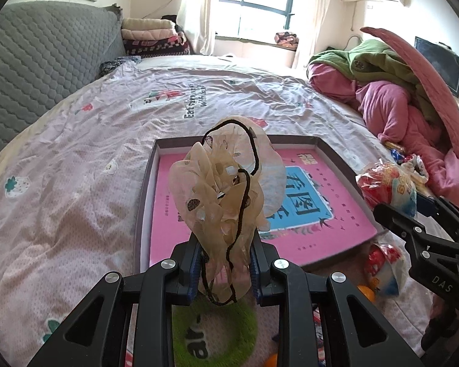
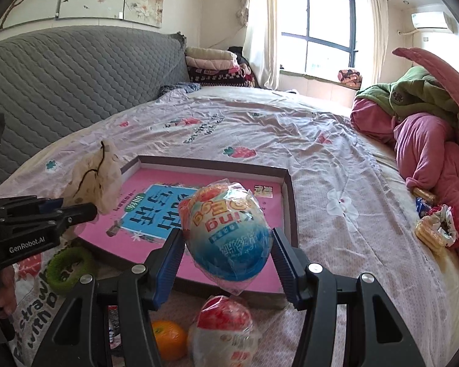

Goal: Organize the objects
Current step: 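Carry the mesh bag and blue toy egg over the grey box with both grippers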

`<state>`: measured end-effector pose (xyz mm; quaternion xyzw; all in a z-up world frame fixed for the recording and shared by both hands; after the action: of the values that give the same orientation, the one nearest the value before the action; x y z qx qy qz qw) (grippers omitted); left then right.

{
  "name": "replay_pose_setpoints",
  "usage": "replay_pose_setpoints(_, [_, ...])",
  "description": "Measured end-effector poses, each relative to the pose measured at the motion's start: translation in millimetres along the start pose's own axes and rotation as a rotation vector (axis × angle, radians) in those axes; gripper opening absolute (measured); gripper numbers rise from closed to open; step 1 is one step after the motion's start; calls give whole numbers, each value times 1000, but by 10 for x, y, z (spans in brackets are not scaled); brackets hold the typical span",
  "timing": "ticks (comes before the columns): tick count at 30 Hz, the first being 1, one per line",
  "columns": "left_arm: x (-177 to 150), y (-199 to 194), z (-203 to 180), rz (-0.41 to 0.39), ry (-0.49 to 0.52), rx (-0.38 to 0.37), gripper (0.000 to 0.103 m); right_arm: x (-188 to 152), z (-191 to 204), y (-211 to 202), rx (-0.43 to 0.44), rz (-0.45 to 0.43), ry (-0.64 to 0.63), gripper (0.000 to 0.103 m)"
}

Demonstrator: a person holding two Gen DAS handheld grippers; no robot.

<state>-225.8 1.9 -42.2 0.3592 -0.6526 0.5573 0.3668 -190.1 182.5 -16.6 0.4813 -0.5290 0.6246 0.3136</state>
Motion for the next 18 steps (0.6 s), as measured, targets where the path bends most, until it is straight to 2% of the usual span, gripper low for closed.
replay_pose_setpoints(18, [-145, 456, 199, 90, -48, 30, 28, -230, -139, 491, 10, 148, 1, 58])
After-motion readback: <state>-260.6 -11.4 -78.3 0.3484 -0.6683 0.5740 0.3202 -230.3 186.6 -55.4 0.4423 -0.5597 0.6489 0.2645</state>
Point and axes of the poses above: each gripper's, at about its wrist camera, not at the fingertips, and y roughly the way its jaws point, z to its left, x to its top, the point moved 7 cm from there along y, roughly the way its jaws point, and after that the axes turned 15 degrees about -z, right-handed, at the moved point
